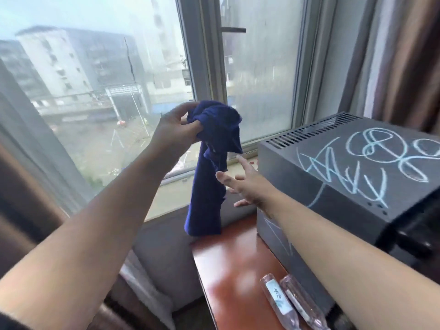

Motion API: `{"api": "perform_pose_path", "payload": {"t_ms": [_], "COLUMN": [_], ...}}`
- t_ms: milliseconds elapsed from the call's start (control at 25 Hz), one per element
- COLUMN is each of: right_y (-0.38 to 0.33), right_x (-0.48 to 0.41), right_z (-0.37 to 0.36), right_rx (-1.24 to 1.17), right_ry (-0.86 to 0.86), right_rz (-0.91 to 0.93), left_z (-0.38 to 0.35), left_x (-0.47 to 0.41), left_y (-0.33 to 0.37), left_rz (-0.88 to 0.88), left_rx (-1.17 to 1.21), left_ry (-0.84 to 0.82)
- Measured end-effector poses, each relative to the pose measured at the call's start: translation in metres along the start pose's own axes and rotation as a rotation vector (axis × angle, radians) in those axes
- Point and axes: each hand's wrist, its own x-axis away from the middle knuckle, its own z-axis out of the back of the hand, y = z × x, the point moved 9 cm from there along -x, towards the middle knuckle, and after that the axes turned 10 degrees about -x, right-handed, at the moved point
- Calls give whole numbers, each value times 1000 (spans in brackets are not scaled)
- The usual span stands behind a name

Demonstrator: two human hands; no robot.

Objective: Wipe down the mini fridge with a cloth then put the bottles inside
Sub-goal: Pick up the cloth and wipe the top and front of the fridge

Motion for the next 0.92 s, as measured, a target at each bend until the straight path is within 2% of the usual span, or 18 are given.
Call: {"api": "perform_pose_path", "payload": {"t_ms": [160,320,400,560,640,720,800,880,920], "right_y": [-20,-34,-38,-50,-67,-88,-98,-94,-85], "right_x": [58,106,128,170,188,201,207,206,204], "right_z": [50,118,148,212,251,286,309,316,313], "right_rx": [129,313,152,-379,-523,-555,-419,-65,123], "right_ry": [1,198,229,247,310,339,322,273,232], "right_rz": [80,154,187,193,269,380,448,408,344], "left_z": [-59,-109,-128,-162,-179,-198,-219,-241,-257], "left_x": [30,64,77,90,88,87,87,90,91], "left_y": [110,183,200,202,195,189,182,168,155], "left_rz": [-183,-301,-331,-325,-283,-285,-287,-260,-235], "left_rx": [28,74,71,-122,-223,-298,-340,-467,-582], "left_ry": [-40,-36,-20,79,115,137,145,136,72]}}
